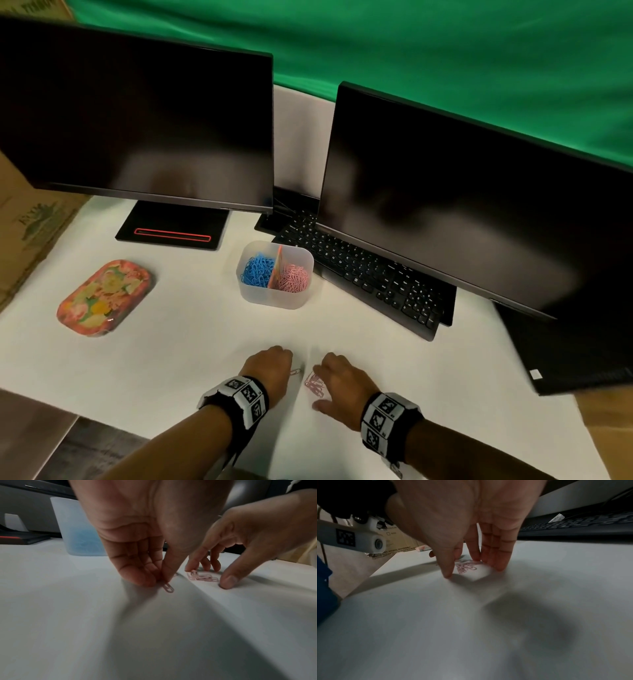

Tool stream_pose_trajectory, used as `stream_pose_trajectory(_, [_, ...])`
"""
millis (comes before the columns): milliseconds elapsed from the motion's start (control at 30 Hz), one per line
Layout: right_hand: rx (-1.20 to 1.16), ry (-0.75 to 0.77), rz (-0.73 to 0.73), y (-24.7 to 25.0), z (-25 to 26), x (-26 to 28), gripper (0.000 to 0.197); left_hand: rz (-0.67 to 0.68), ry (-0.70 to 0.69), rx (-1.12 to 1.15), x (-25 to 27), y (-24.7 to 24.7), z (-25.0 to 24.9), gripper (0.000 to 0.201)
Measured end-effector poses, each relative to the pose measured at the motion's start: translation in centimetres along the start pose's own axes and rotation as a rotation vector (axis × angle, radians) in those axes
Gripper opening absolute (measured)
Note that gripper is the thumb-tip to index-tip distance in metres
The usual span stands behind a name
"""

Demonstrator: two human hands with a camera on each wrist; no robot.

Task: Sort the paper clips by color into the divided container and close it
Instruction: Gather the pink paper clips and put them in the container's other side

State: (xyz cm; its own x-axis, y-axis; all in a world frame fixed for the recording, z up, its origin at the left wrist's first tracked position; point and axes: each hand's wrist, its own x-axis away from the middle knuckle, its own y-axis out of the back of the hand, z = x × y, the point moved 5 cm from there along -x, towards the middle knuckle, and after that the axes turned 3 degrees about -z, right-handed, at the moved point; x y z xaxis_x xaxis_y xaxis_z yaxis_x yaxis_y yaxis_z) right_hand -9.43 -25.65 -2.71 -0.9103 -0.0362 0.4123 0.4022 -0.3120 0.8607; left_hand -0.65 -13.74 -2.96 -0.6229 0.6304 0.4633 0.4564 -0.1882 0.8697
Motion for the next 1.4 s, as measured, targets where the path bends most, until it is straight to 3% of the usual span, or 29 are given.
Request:
stream_pose_trajectory(167, [0.015,0.015,-0.046,0.0,0.4,-1.0,0.03,0.012,-0.033,0.048,0.0,-0.4,0.0,0.021])
stream_pose_trajectory(533, [0.121,-0.015,0.037,-0.2,0.8,-1.9,0.026,-0.04,-0.072,0.165,0.1,0.8,0.6,0.017])
stream_pose_trajectory(633, [0.116,-0.015,0.009,-0.1,0.6,-1.9,0.027,-0.134,-0.025,0.335,0.2,2.8,1.3,0.009])
stream_pose_trajectory(800, [0.01,-0.084,-0.042,0.4,-0.5,-1.9,0.023,-0.416,0.034,0.549,-1.3,9.7,2.1,0.001])
stream_pose_trajectory(900, [-0.127,-0.111,-0.107,2.2,-0.6,-1.9,0.024,-0.494,0.102,0.587,-3.7,13.0,3.0,0.003])
stream_pose_trajectory(1033, [-0.35,-0.142,-0.291,7.0,-0.5,-3.0,0.023,-0.478,0.16,0.593,-6.1,14.1,4.2,0.013])
stream_pose_trajectory(1200, [-0.442,-0.179,-0.441,13.5,0.3,-6.6,0.014,-0.556,0.159,0.615,-4.0,13.4,5.2,0.011])
stream_pose_trajectory(1267, [-0.452,-0.213,-0.457,15.1,0.6,-8.3,0.012,-0.509,0.156,0.572,-2.4,11.6,5.5,0.004])
stream_pose_trajectory(1400, [-0.42,-0.289,-0.392,16.3,1.8,-10.7,0.014,-0.175,0.188,0.452,-0.1,5.6,5.0,0.004])
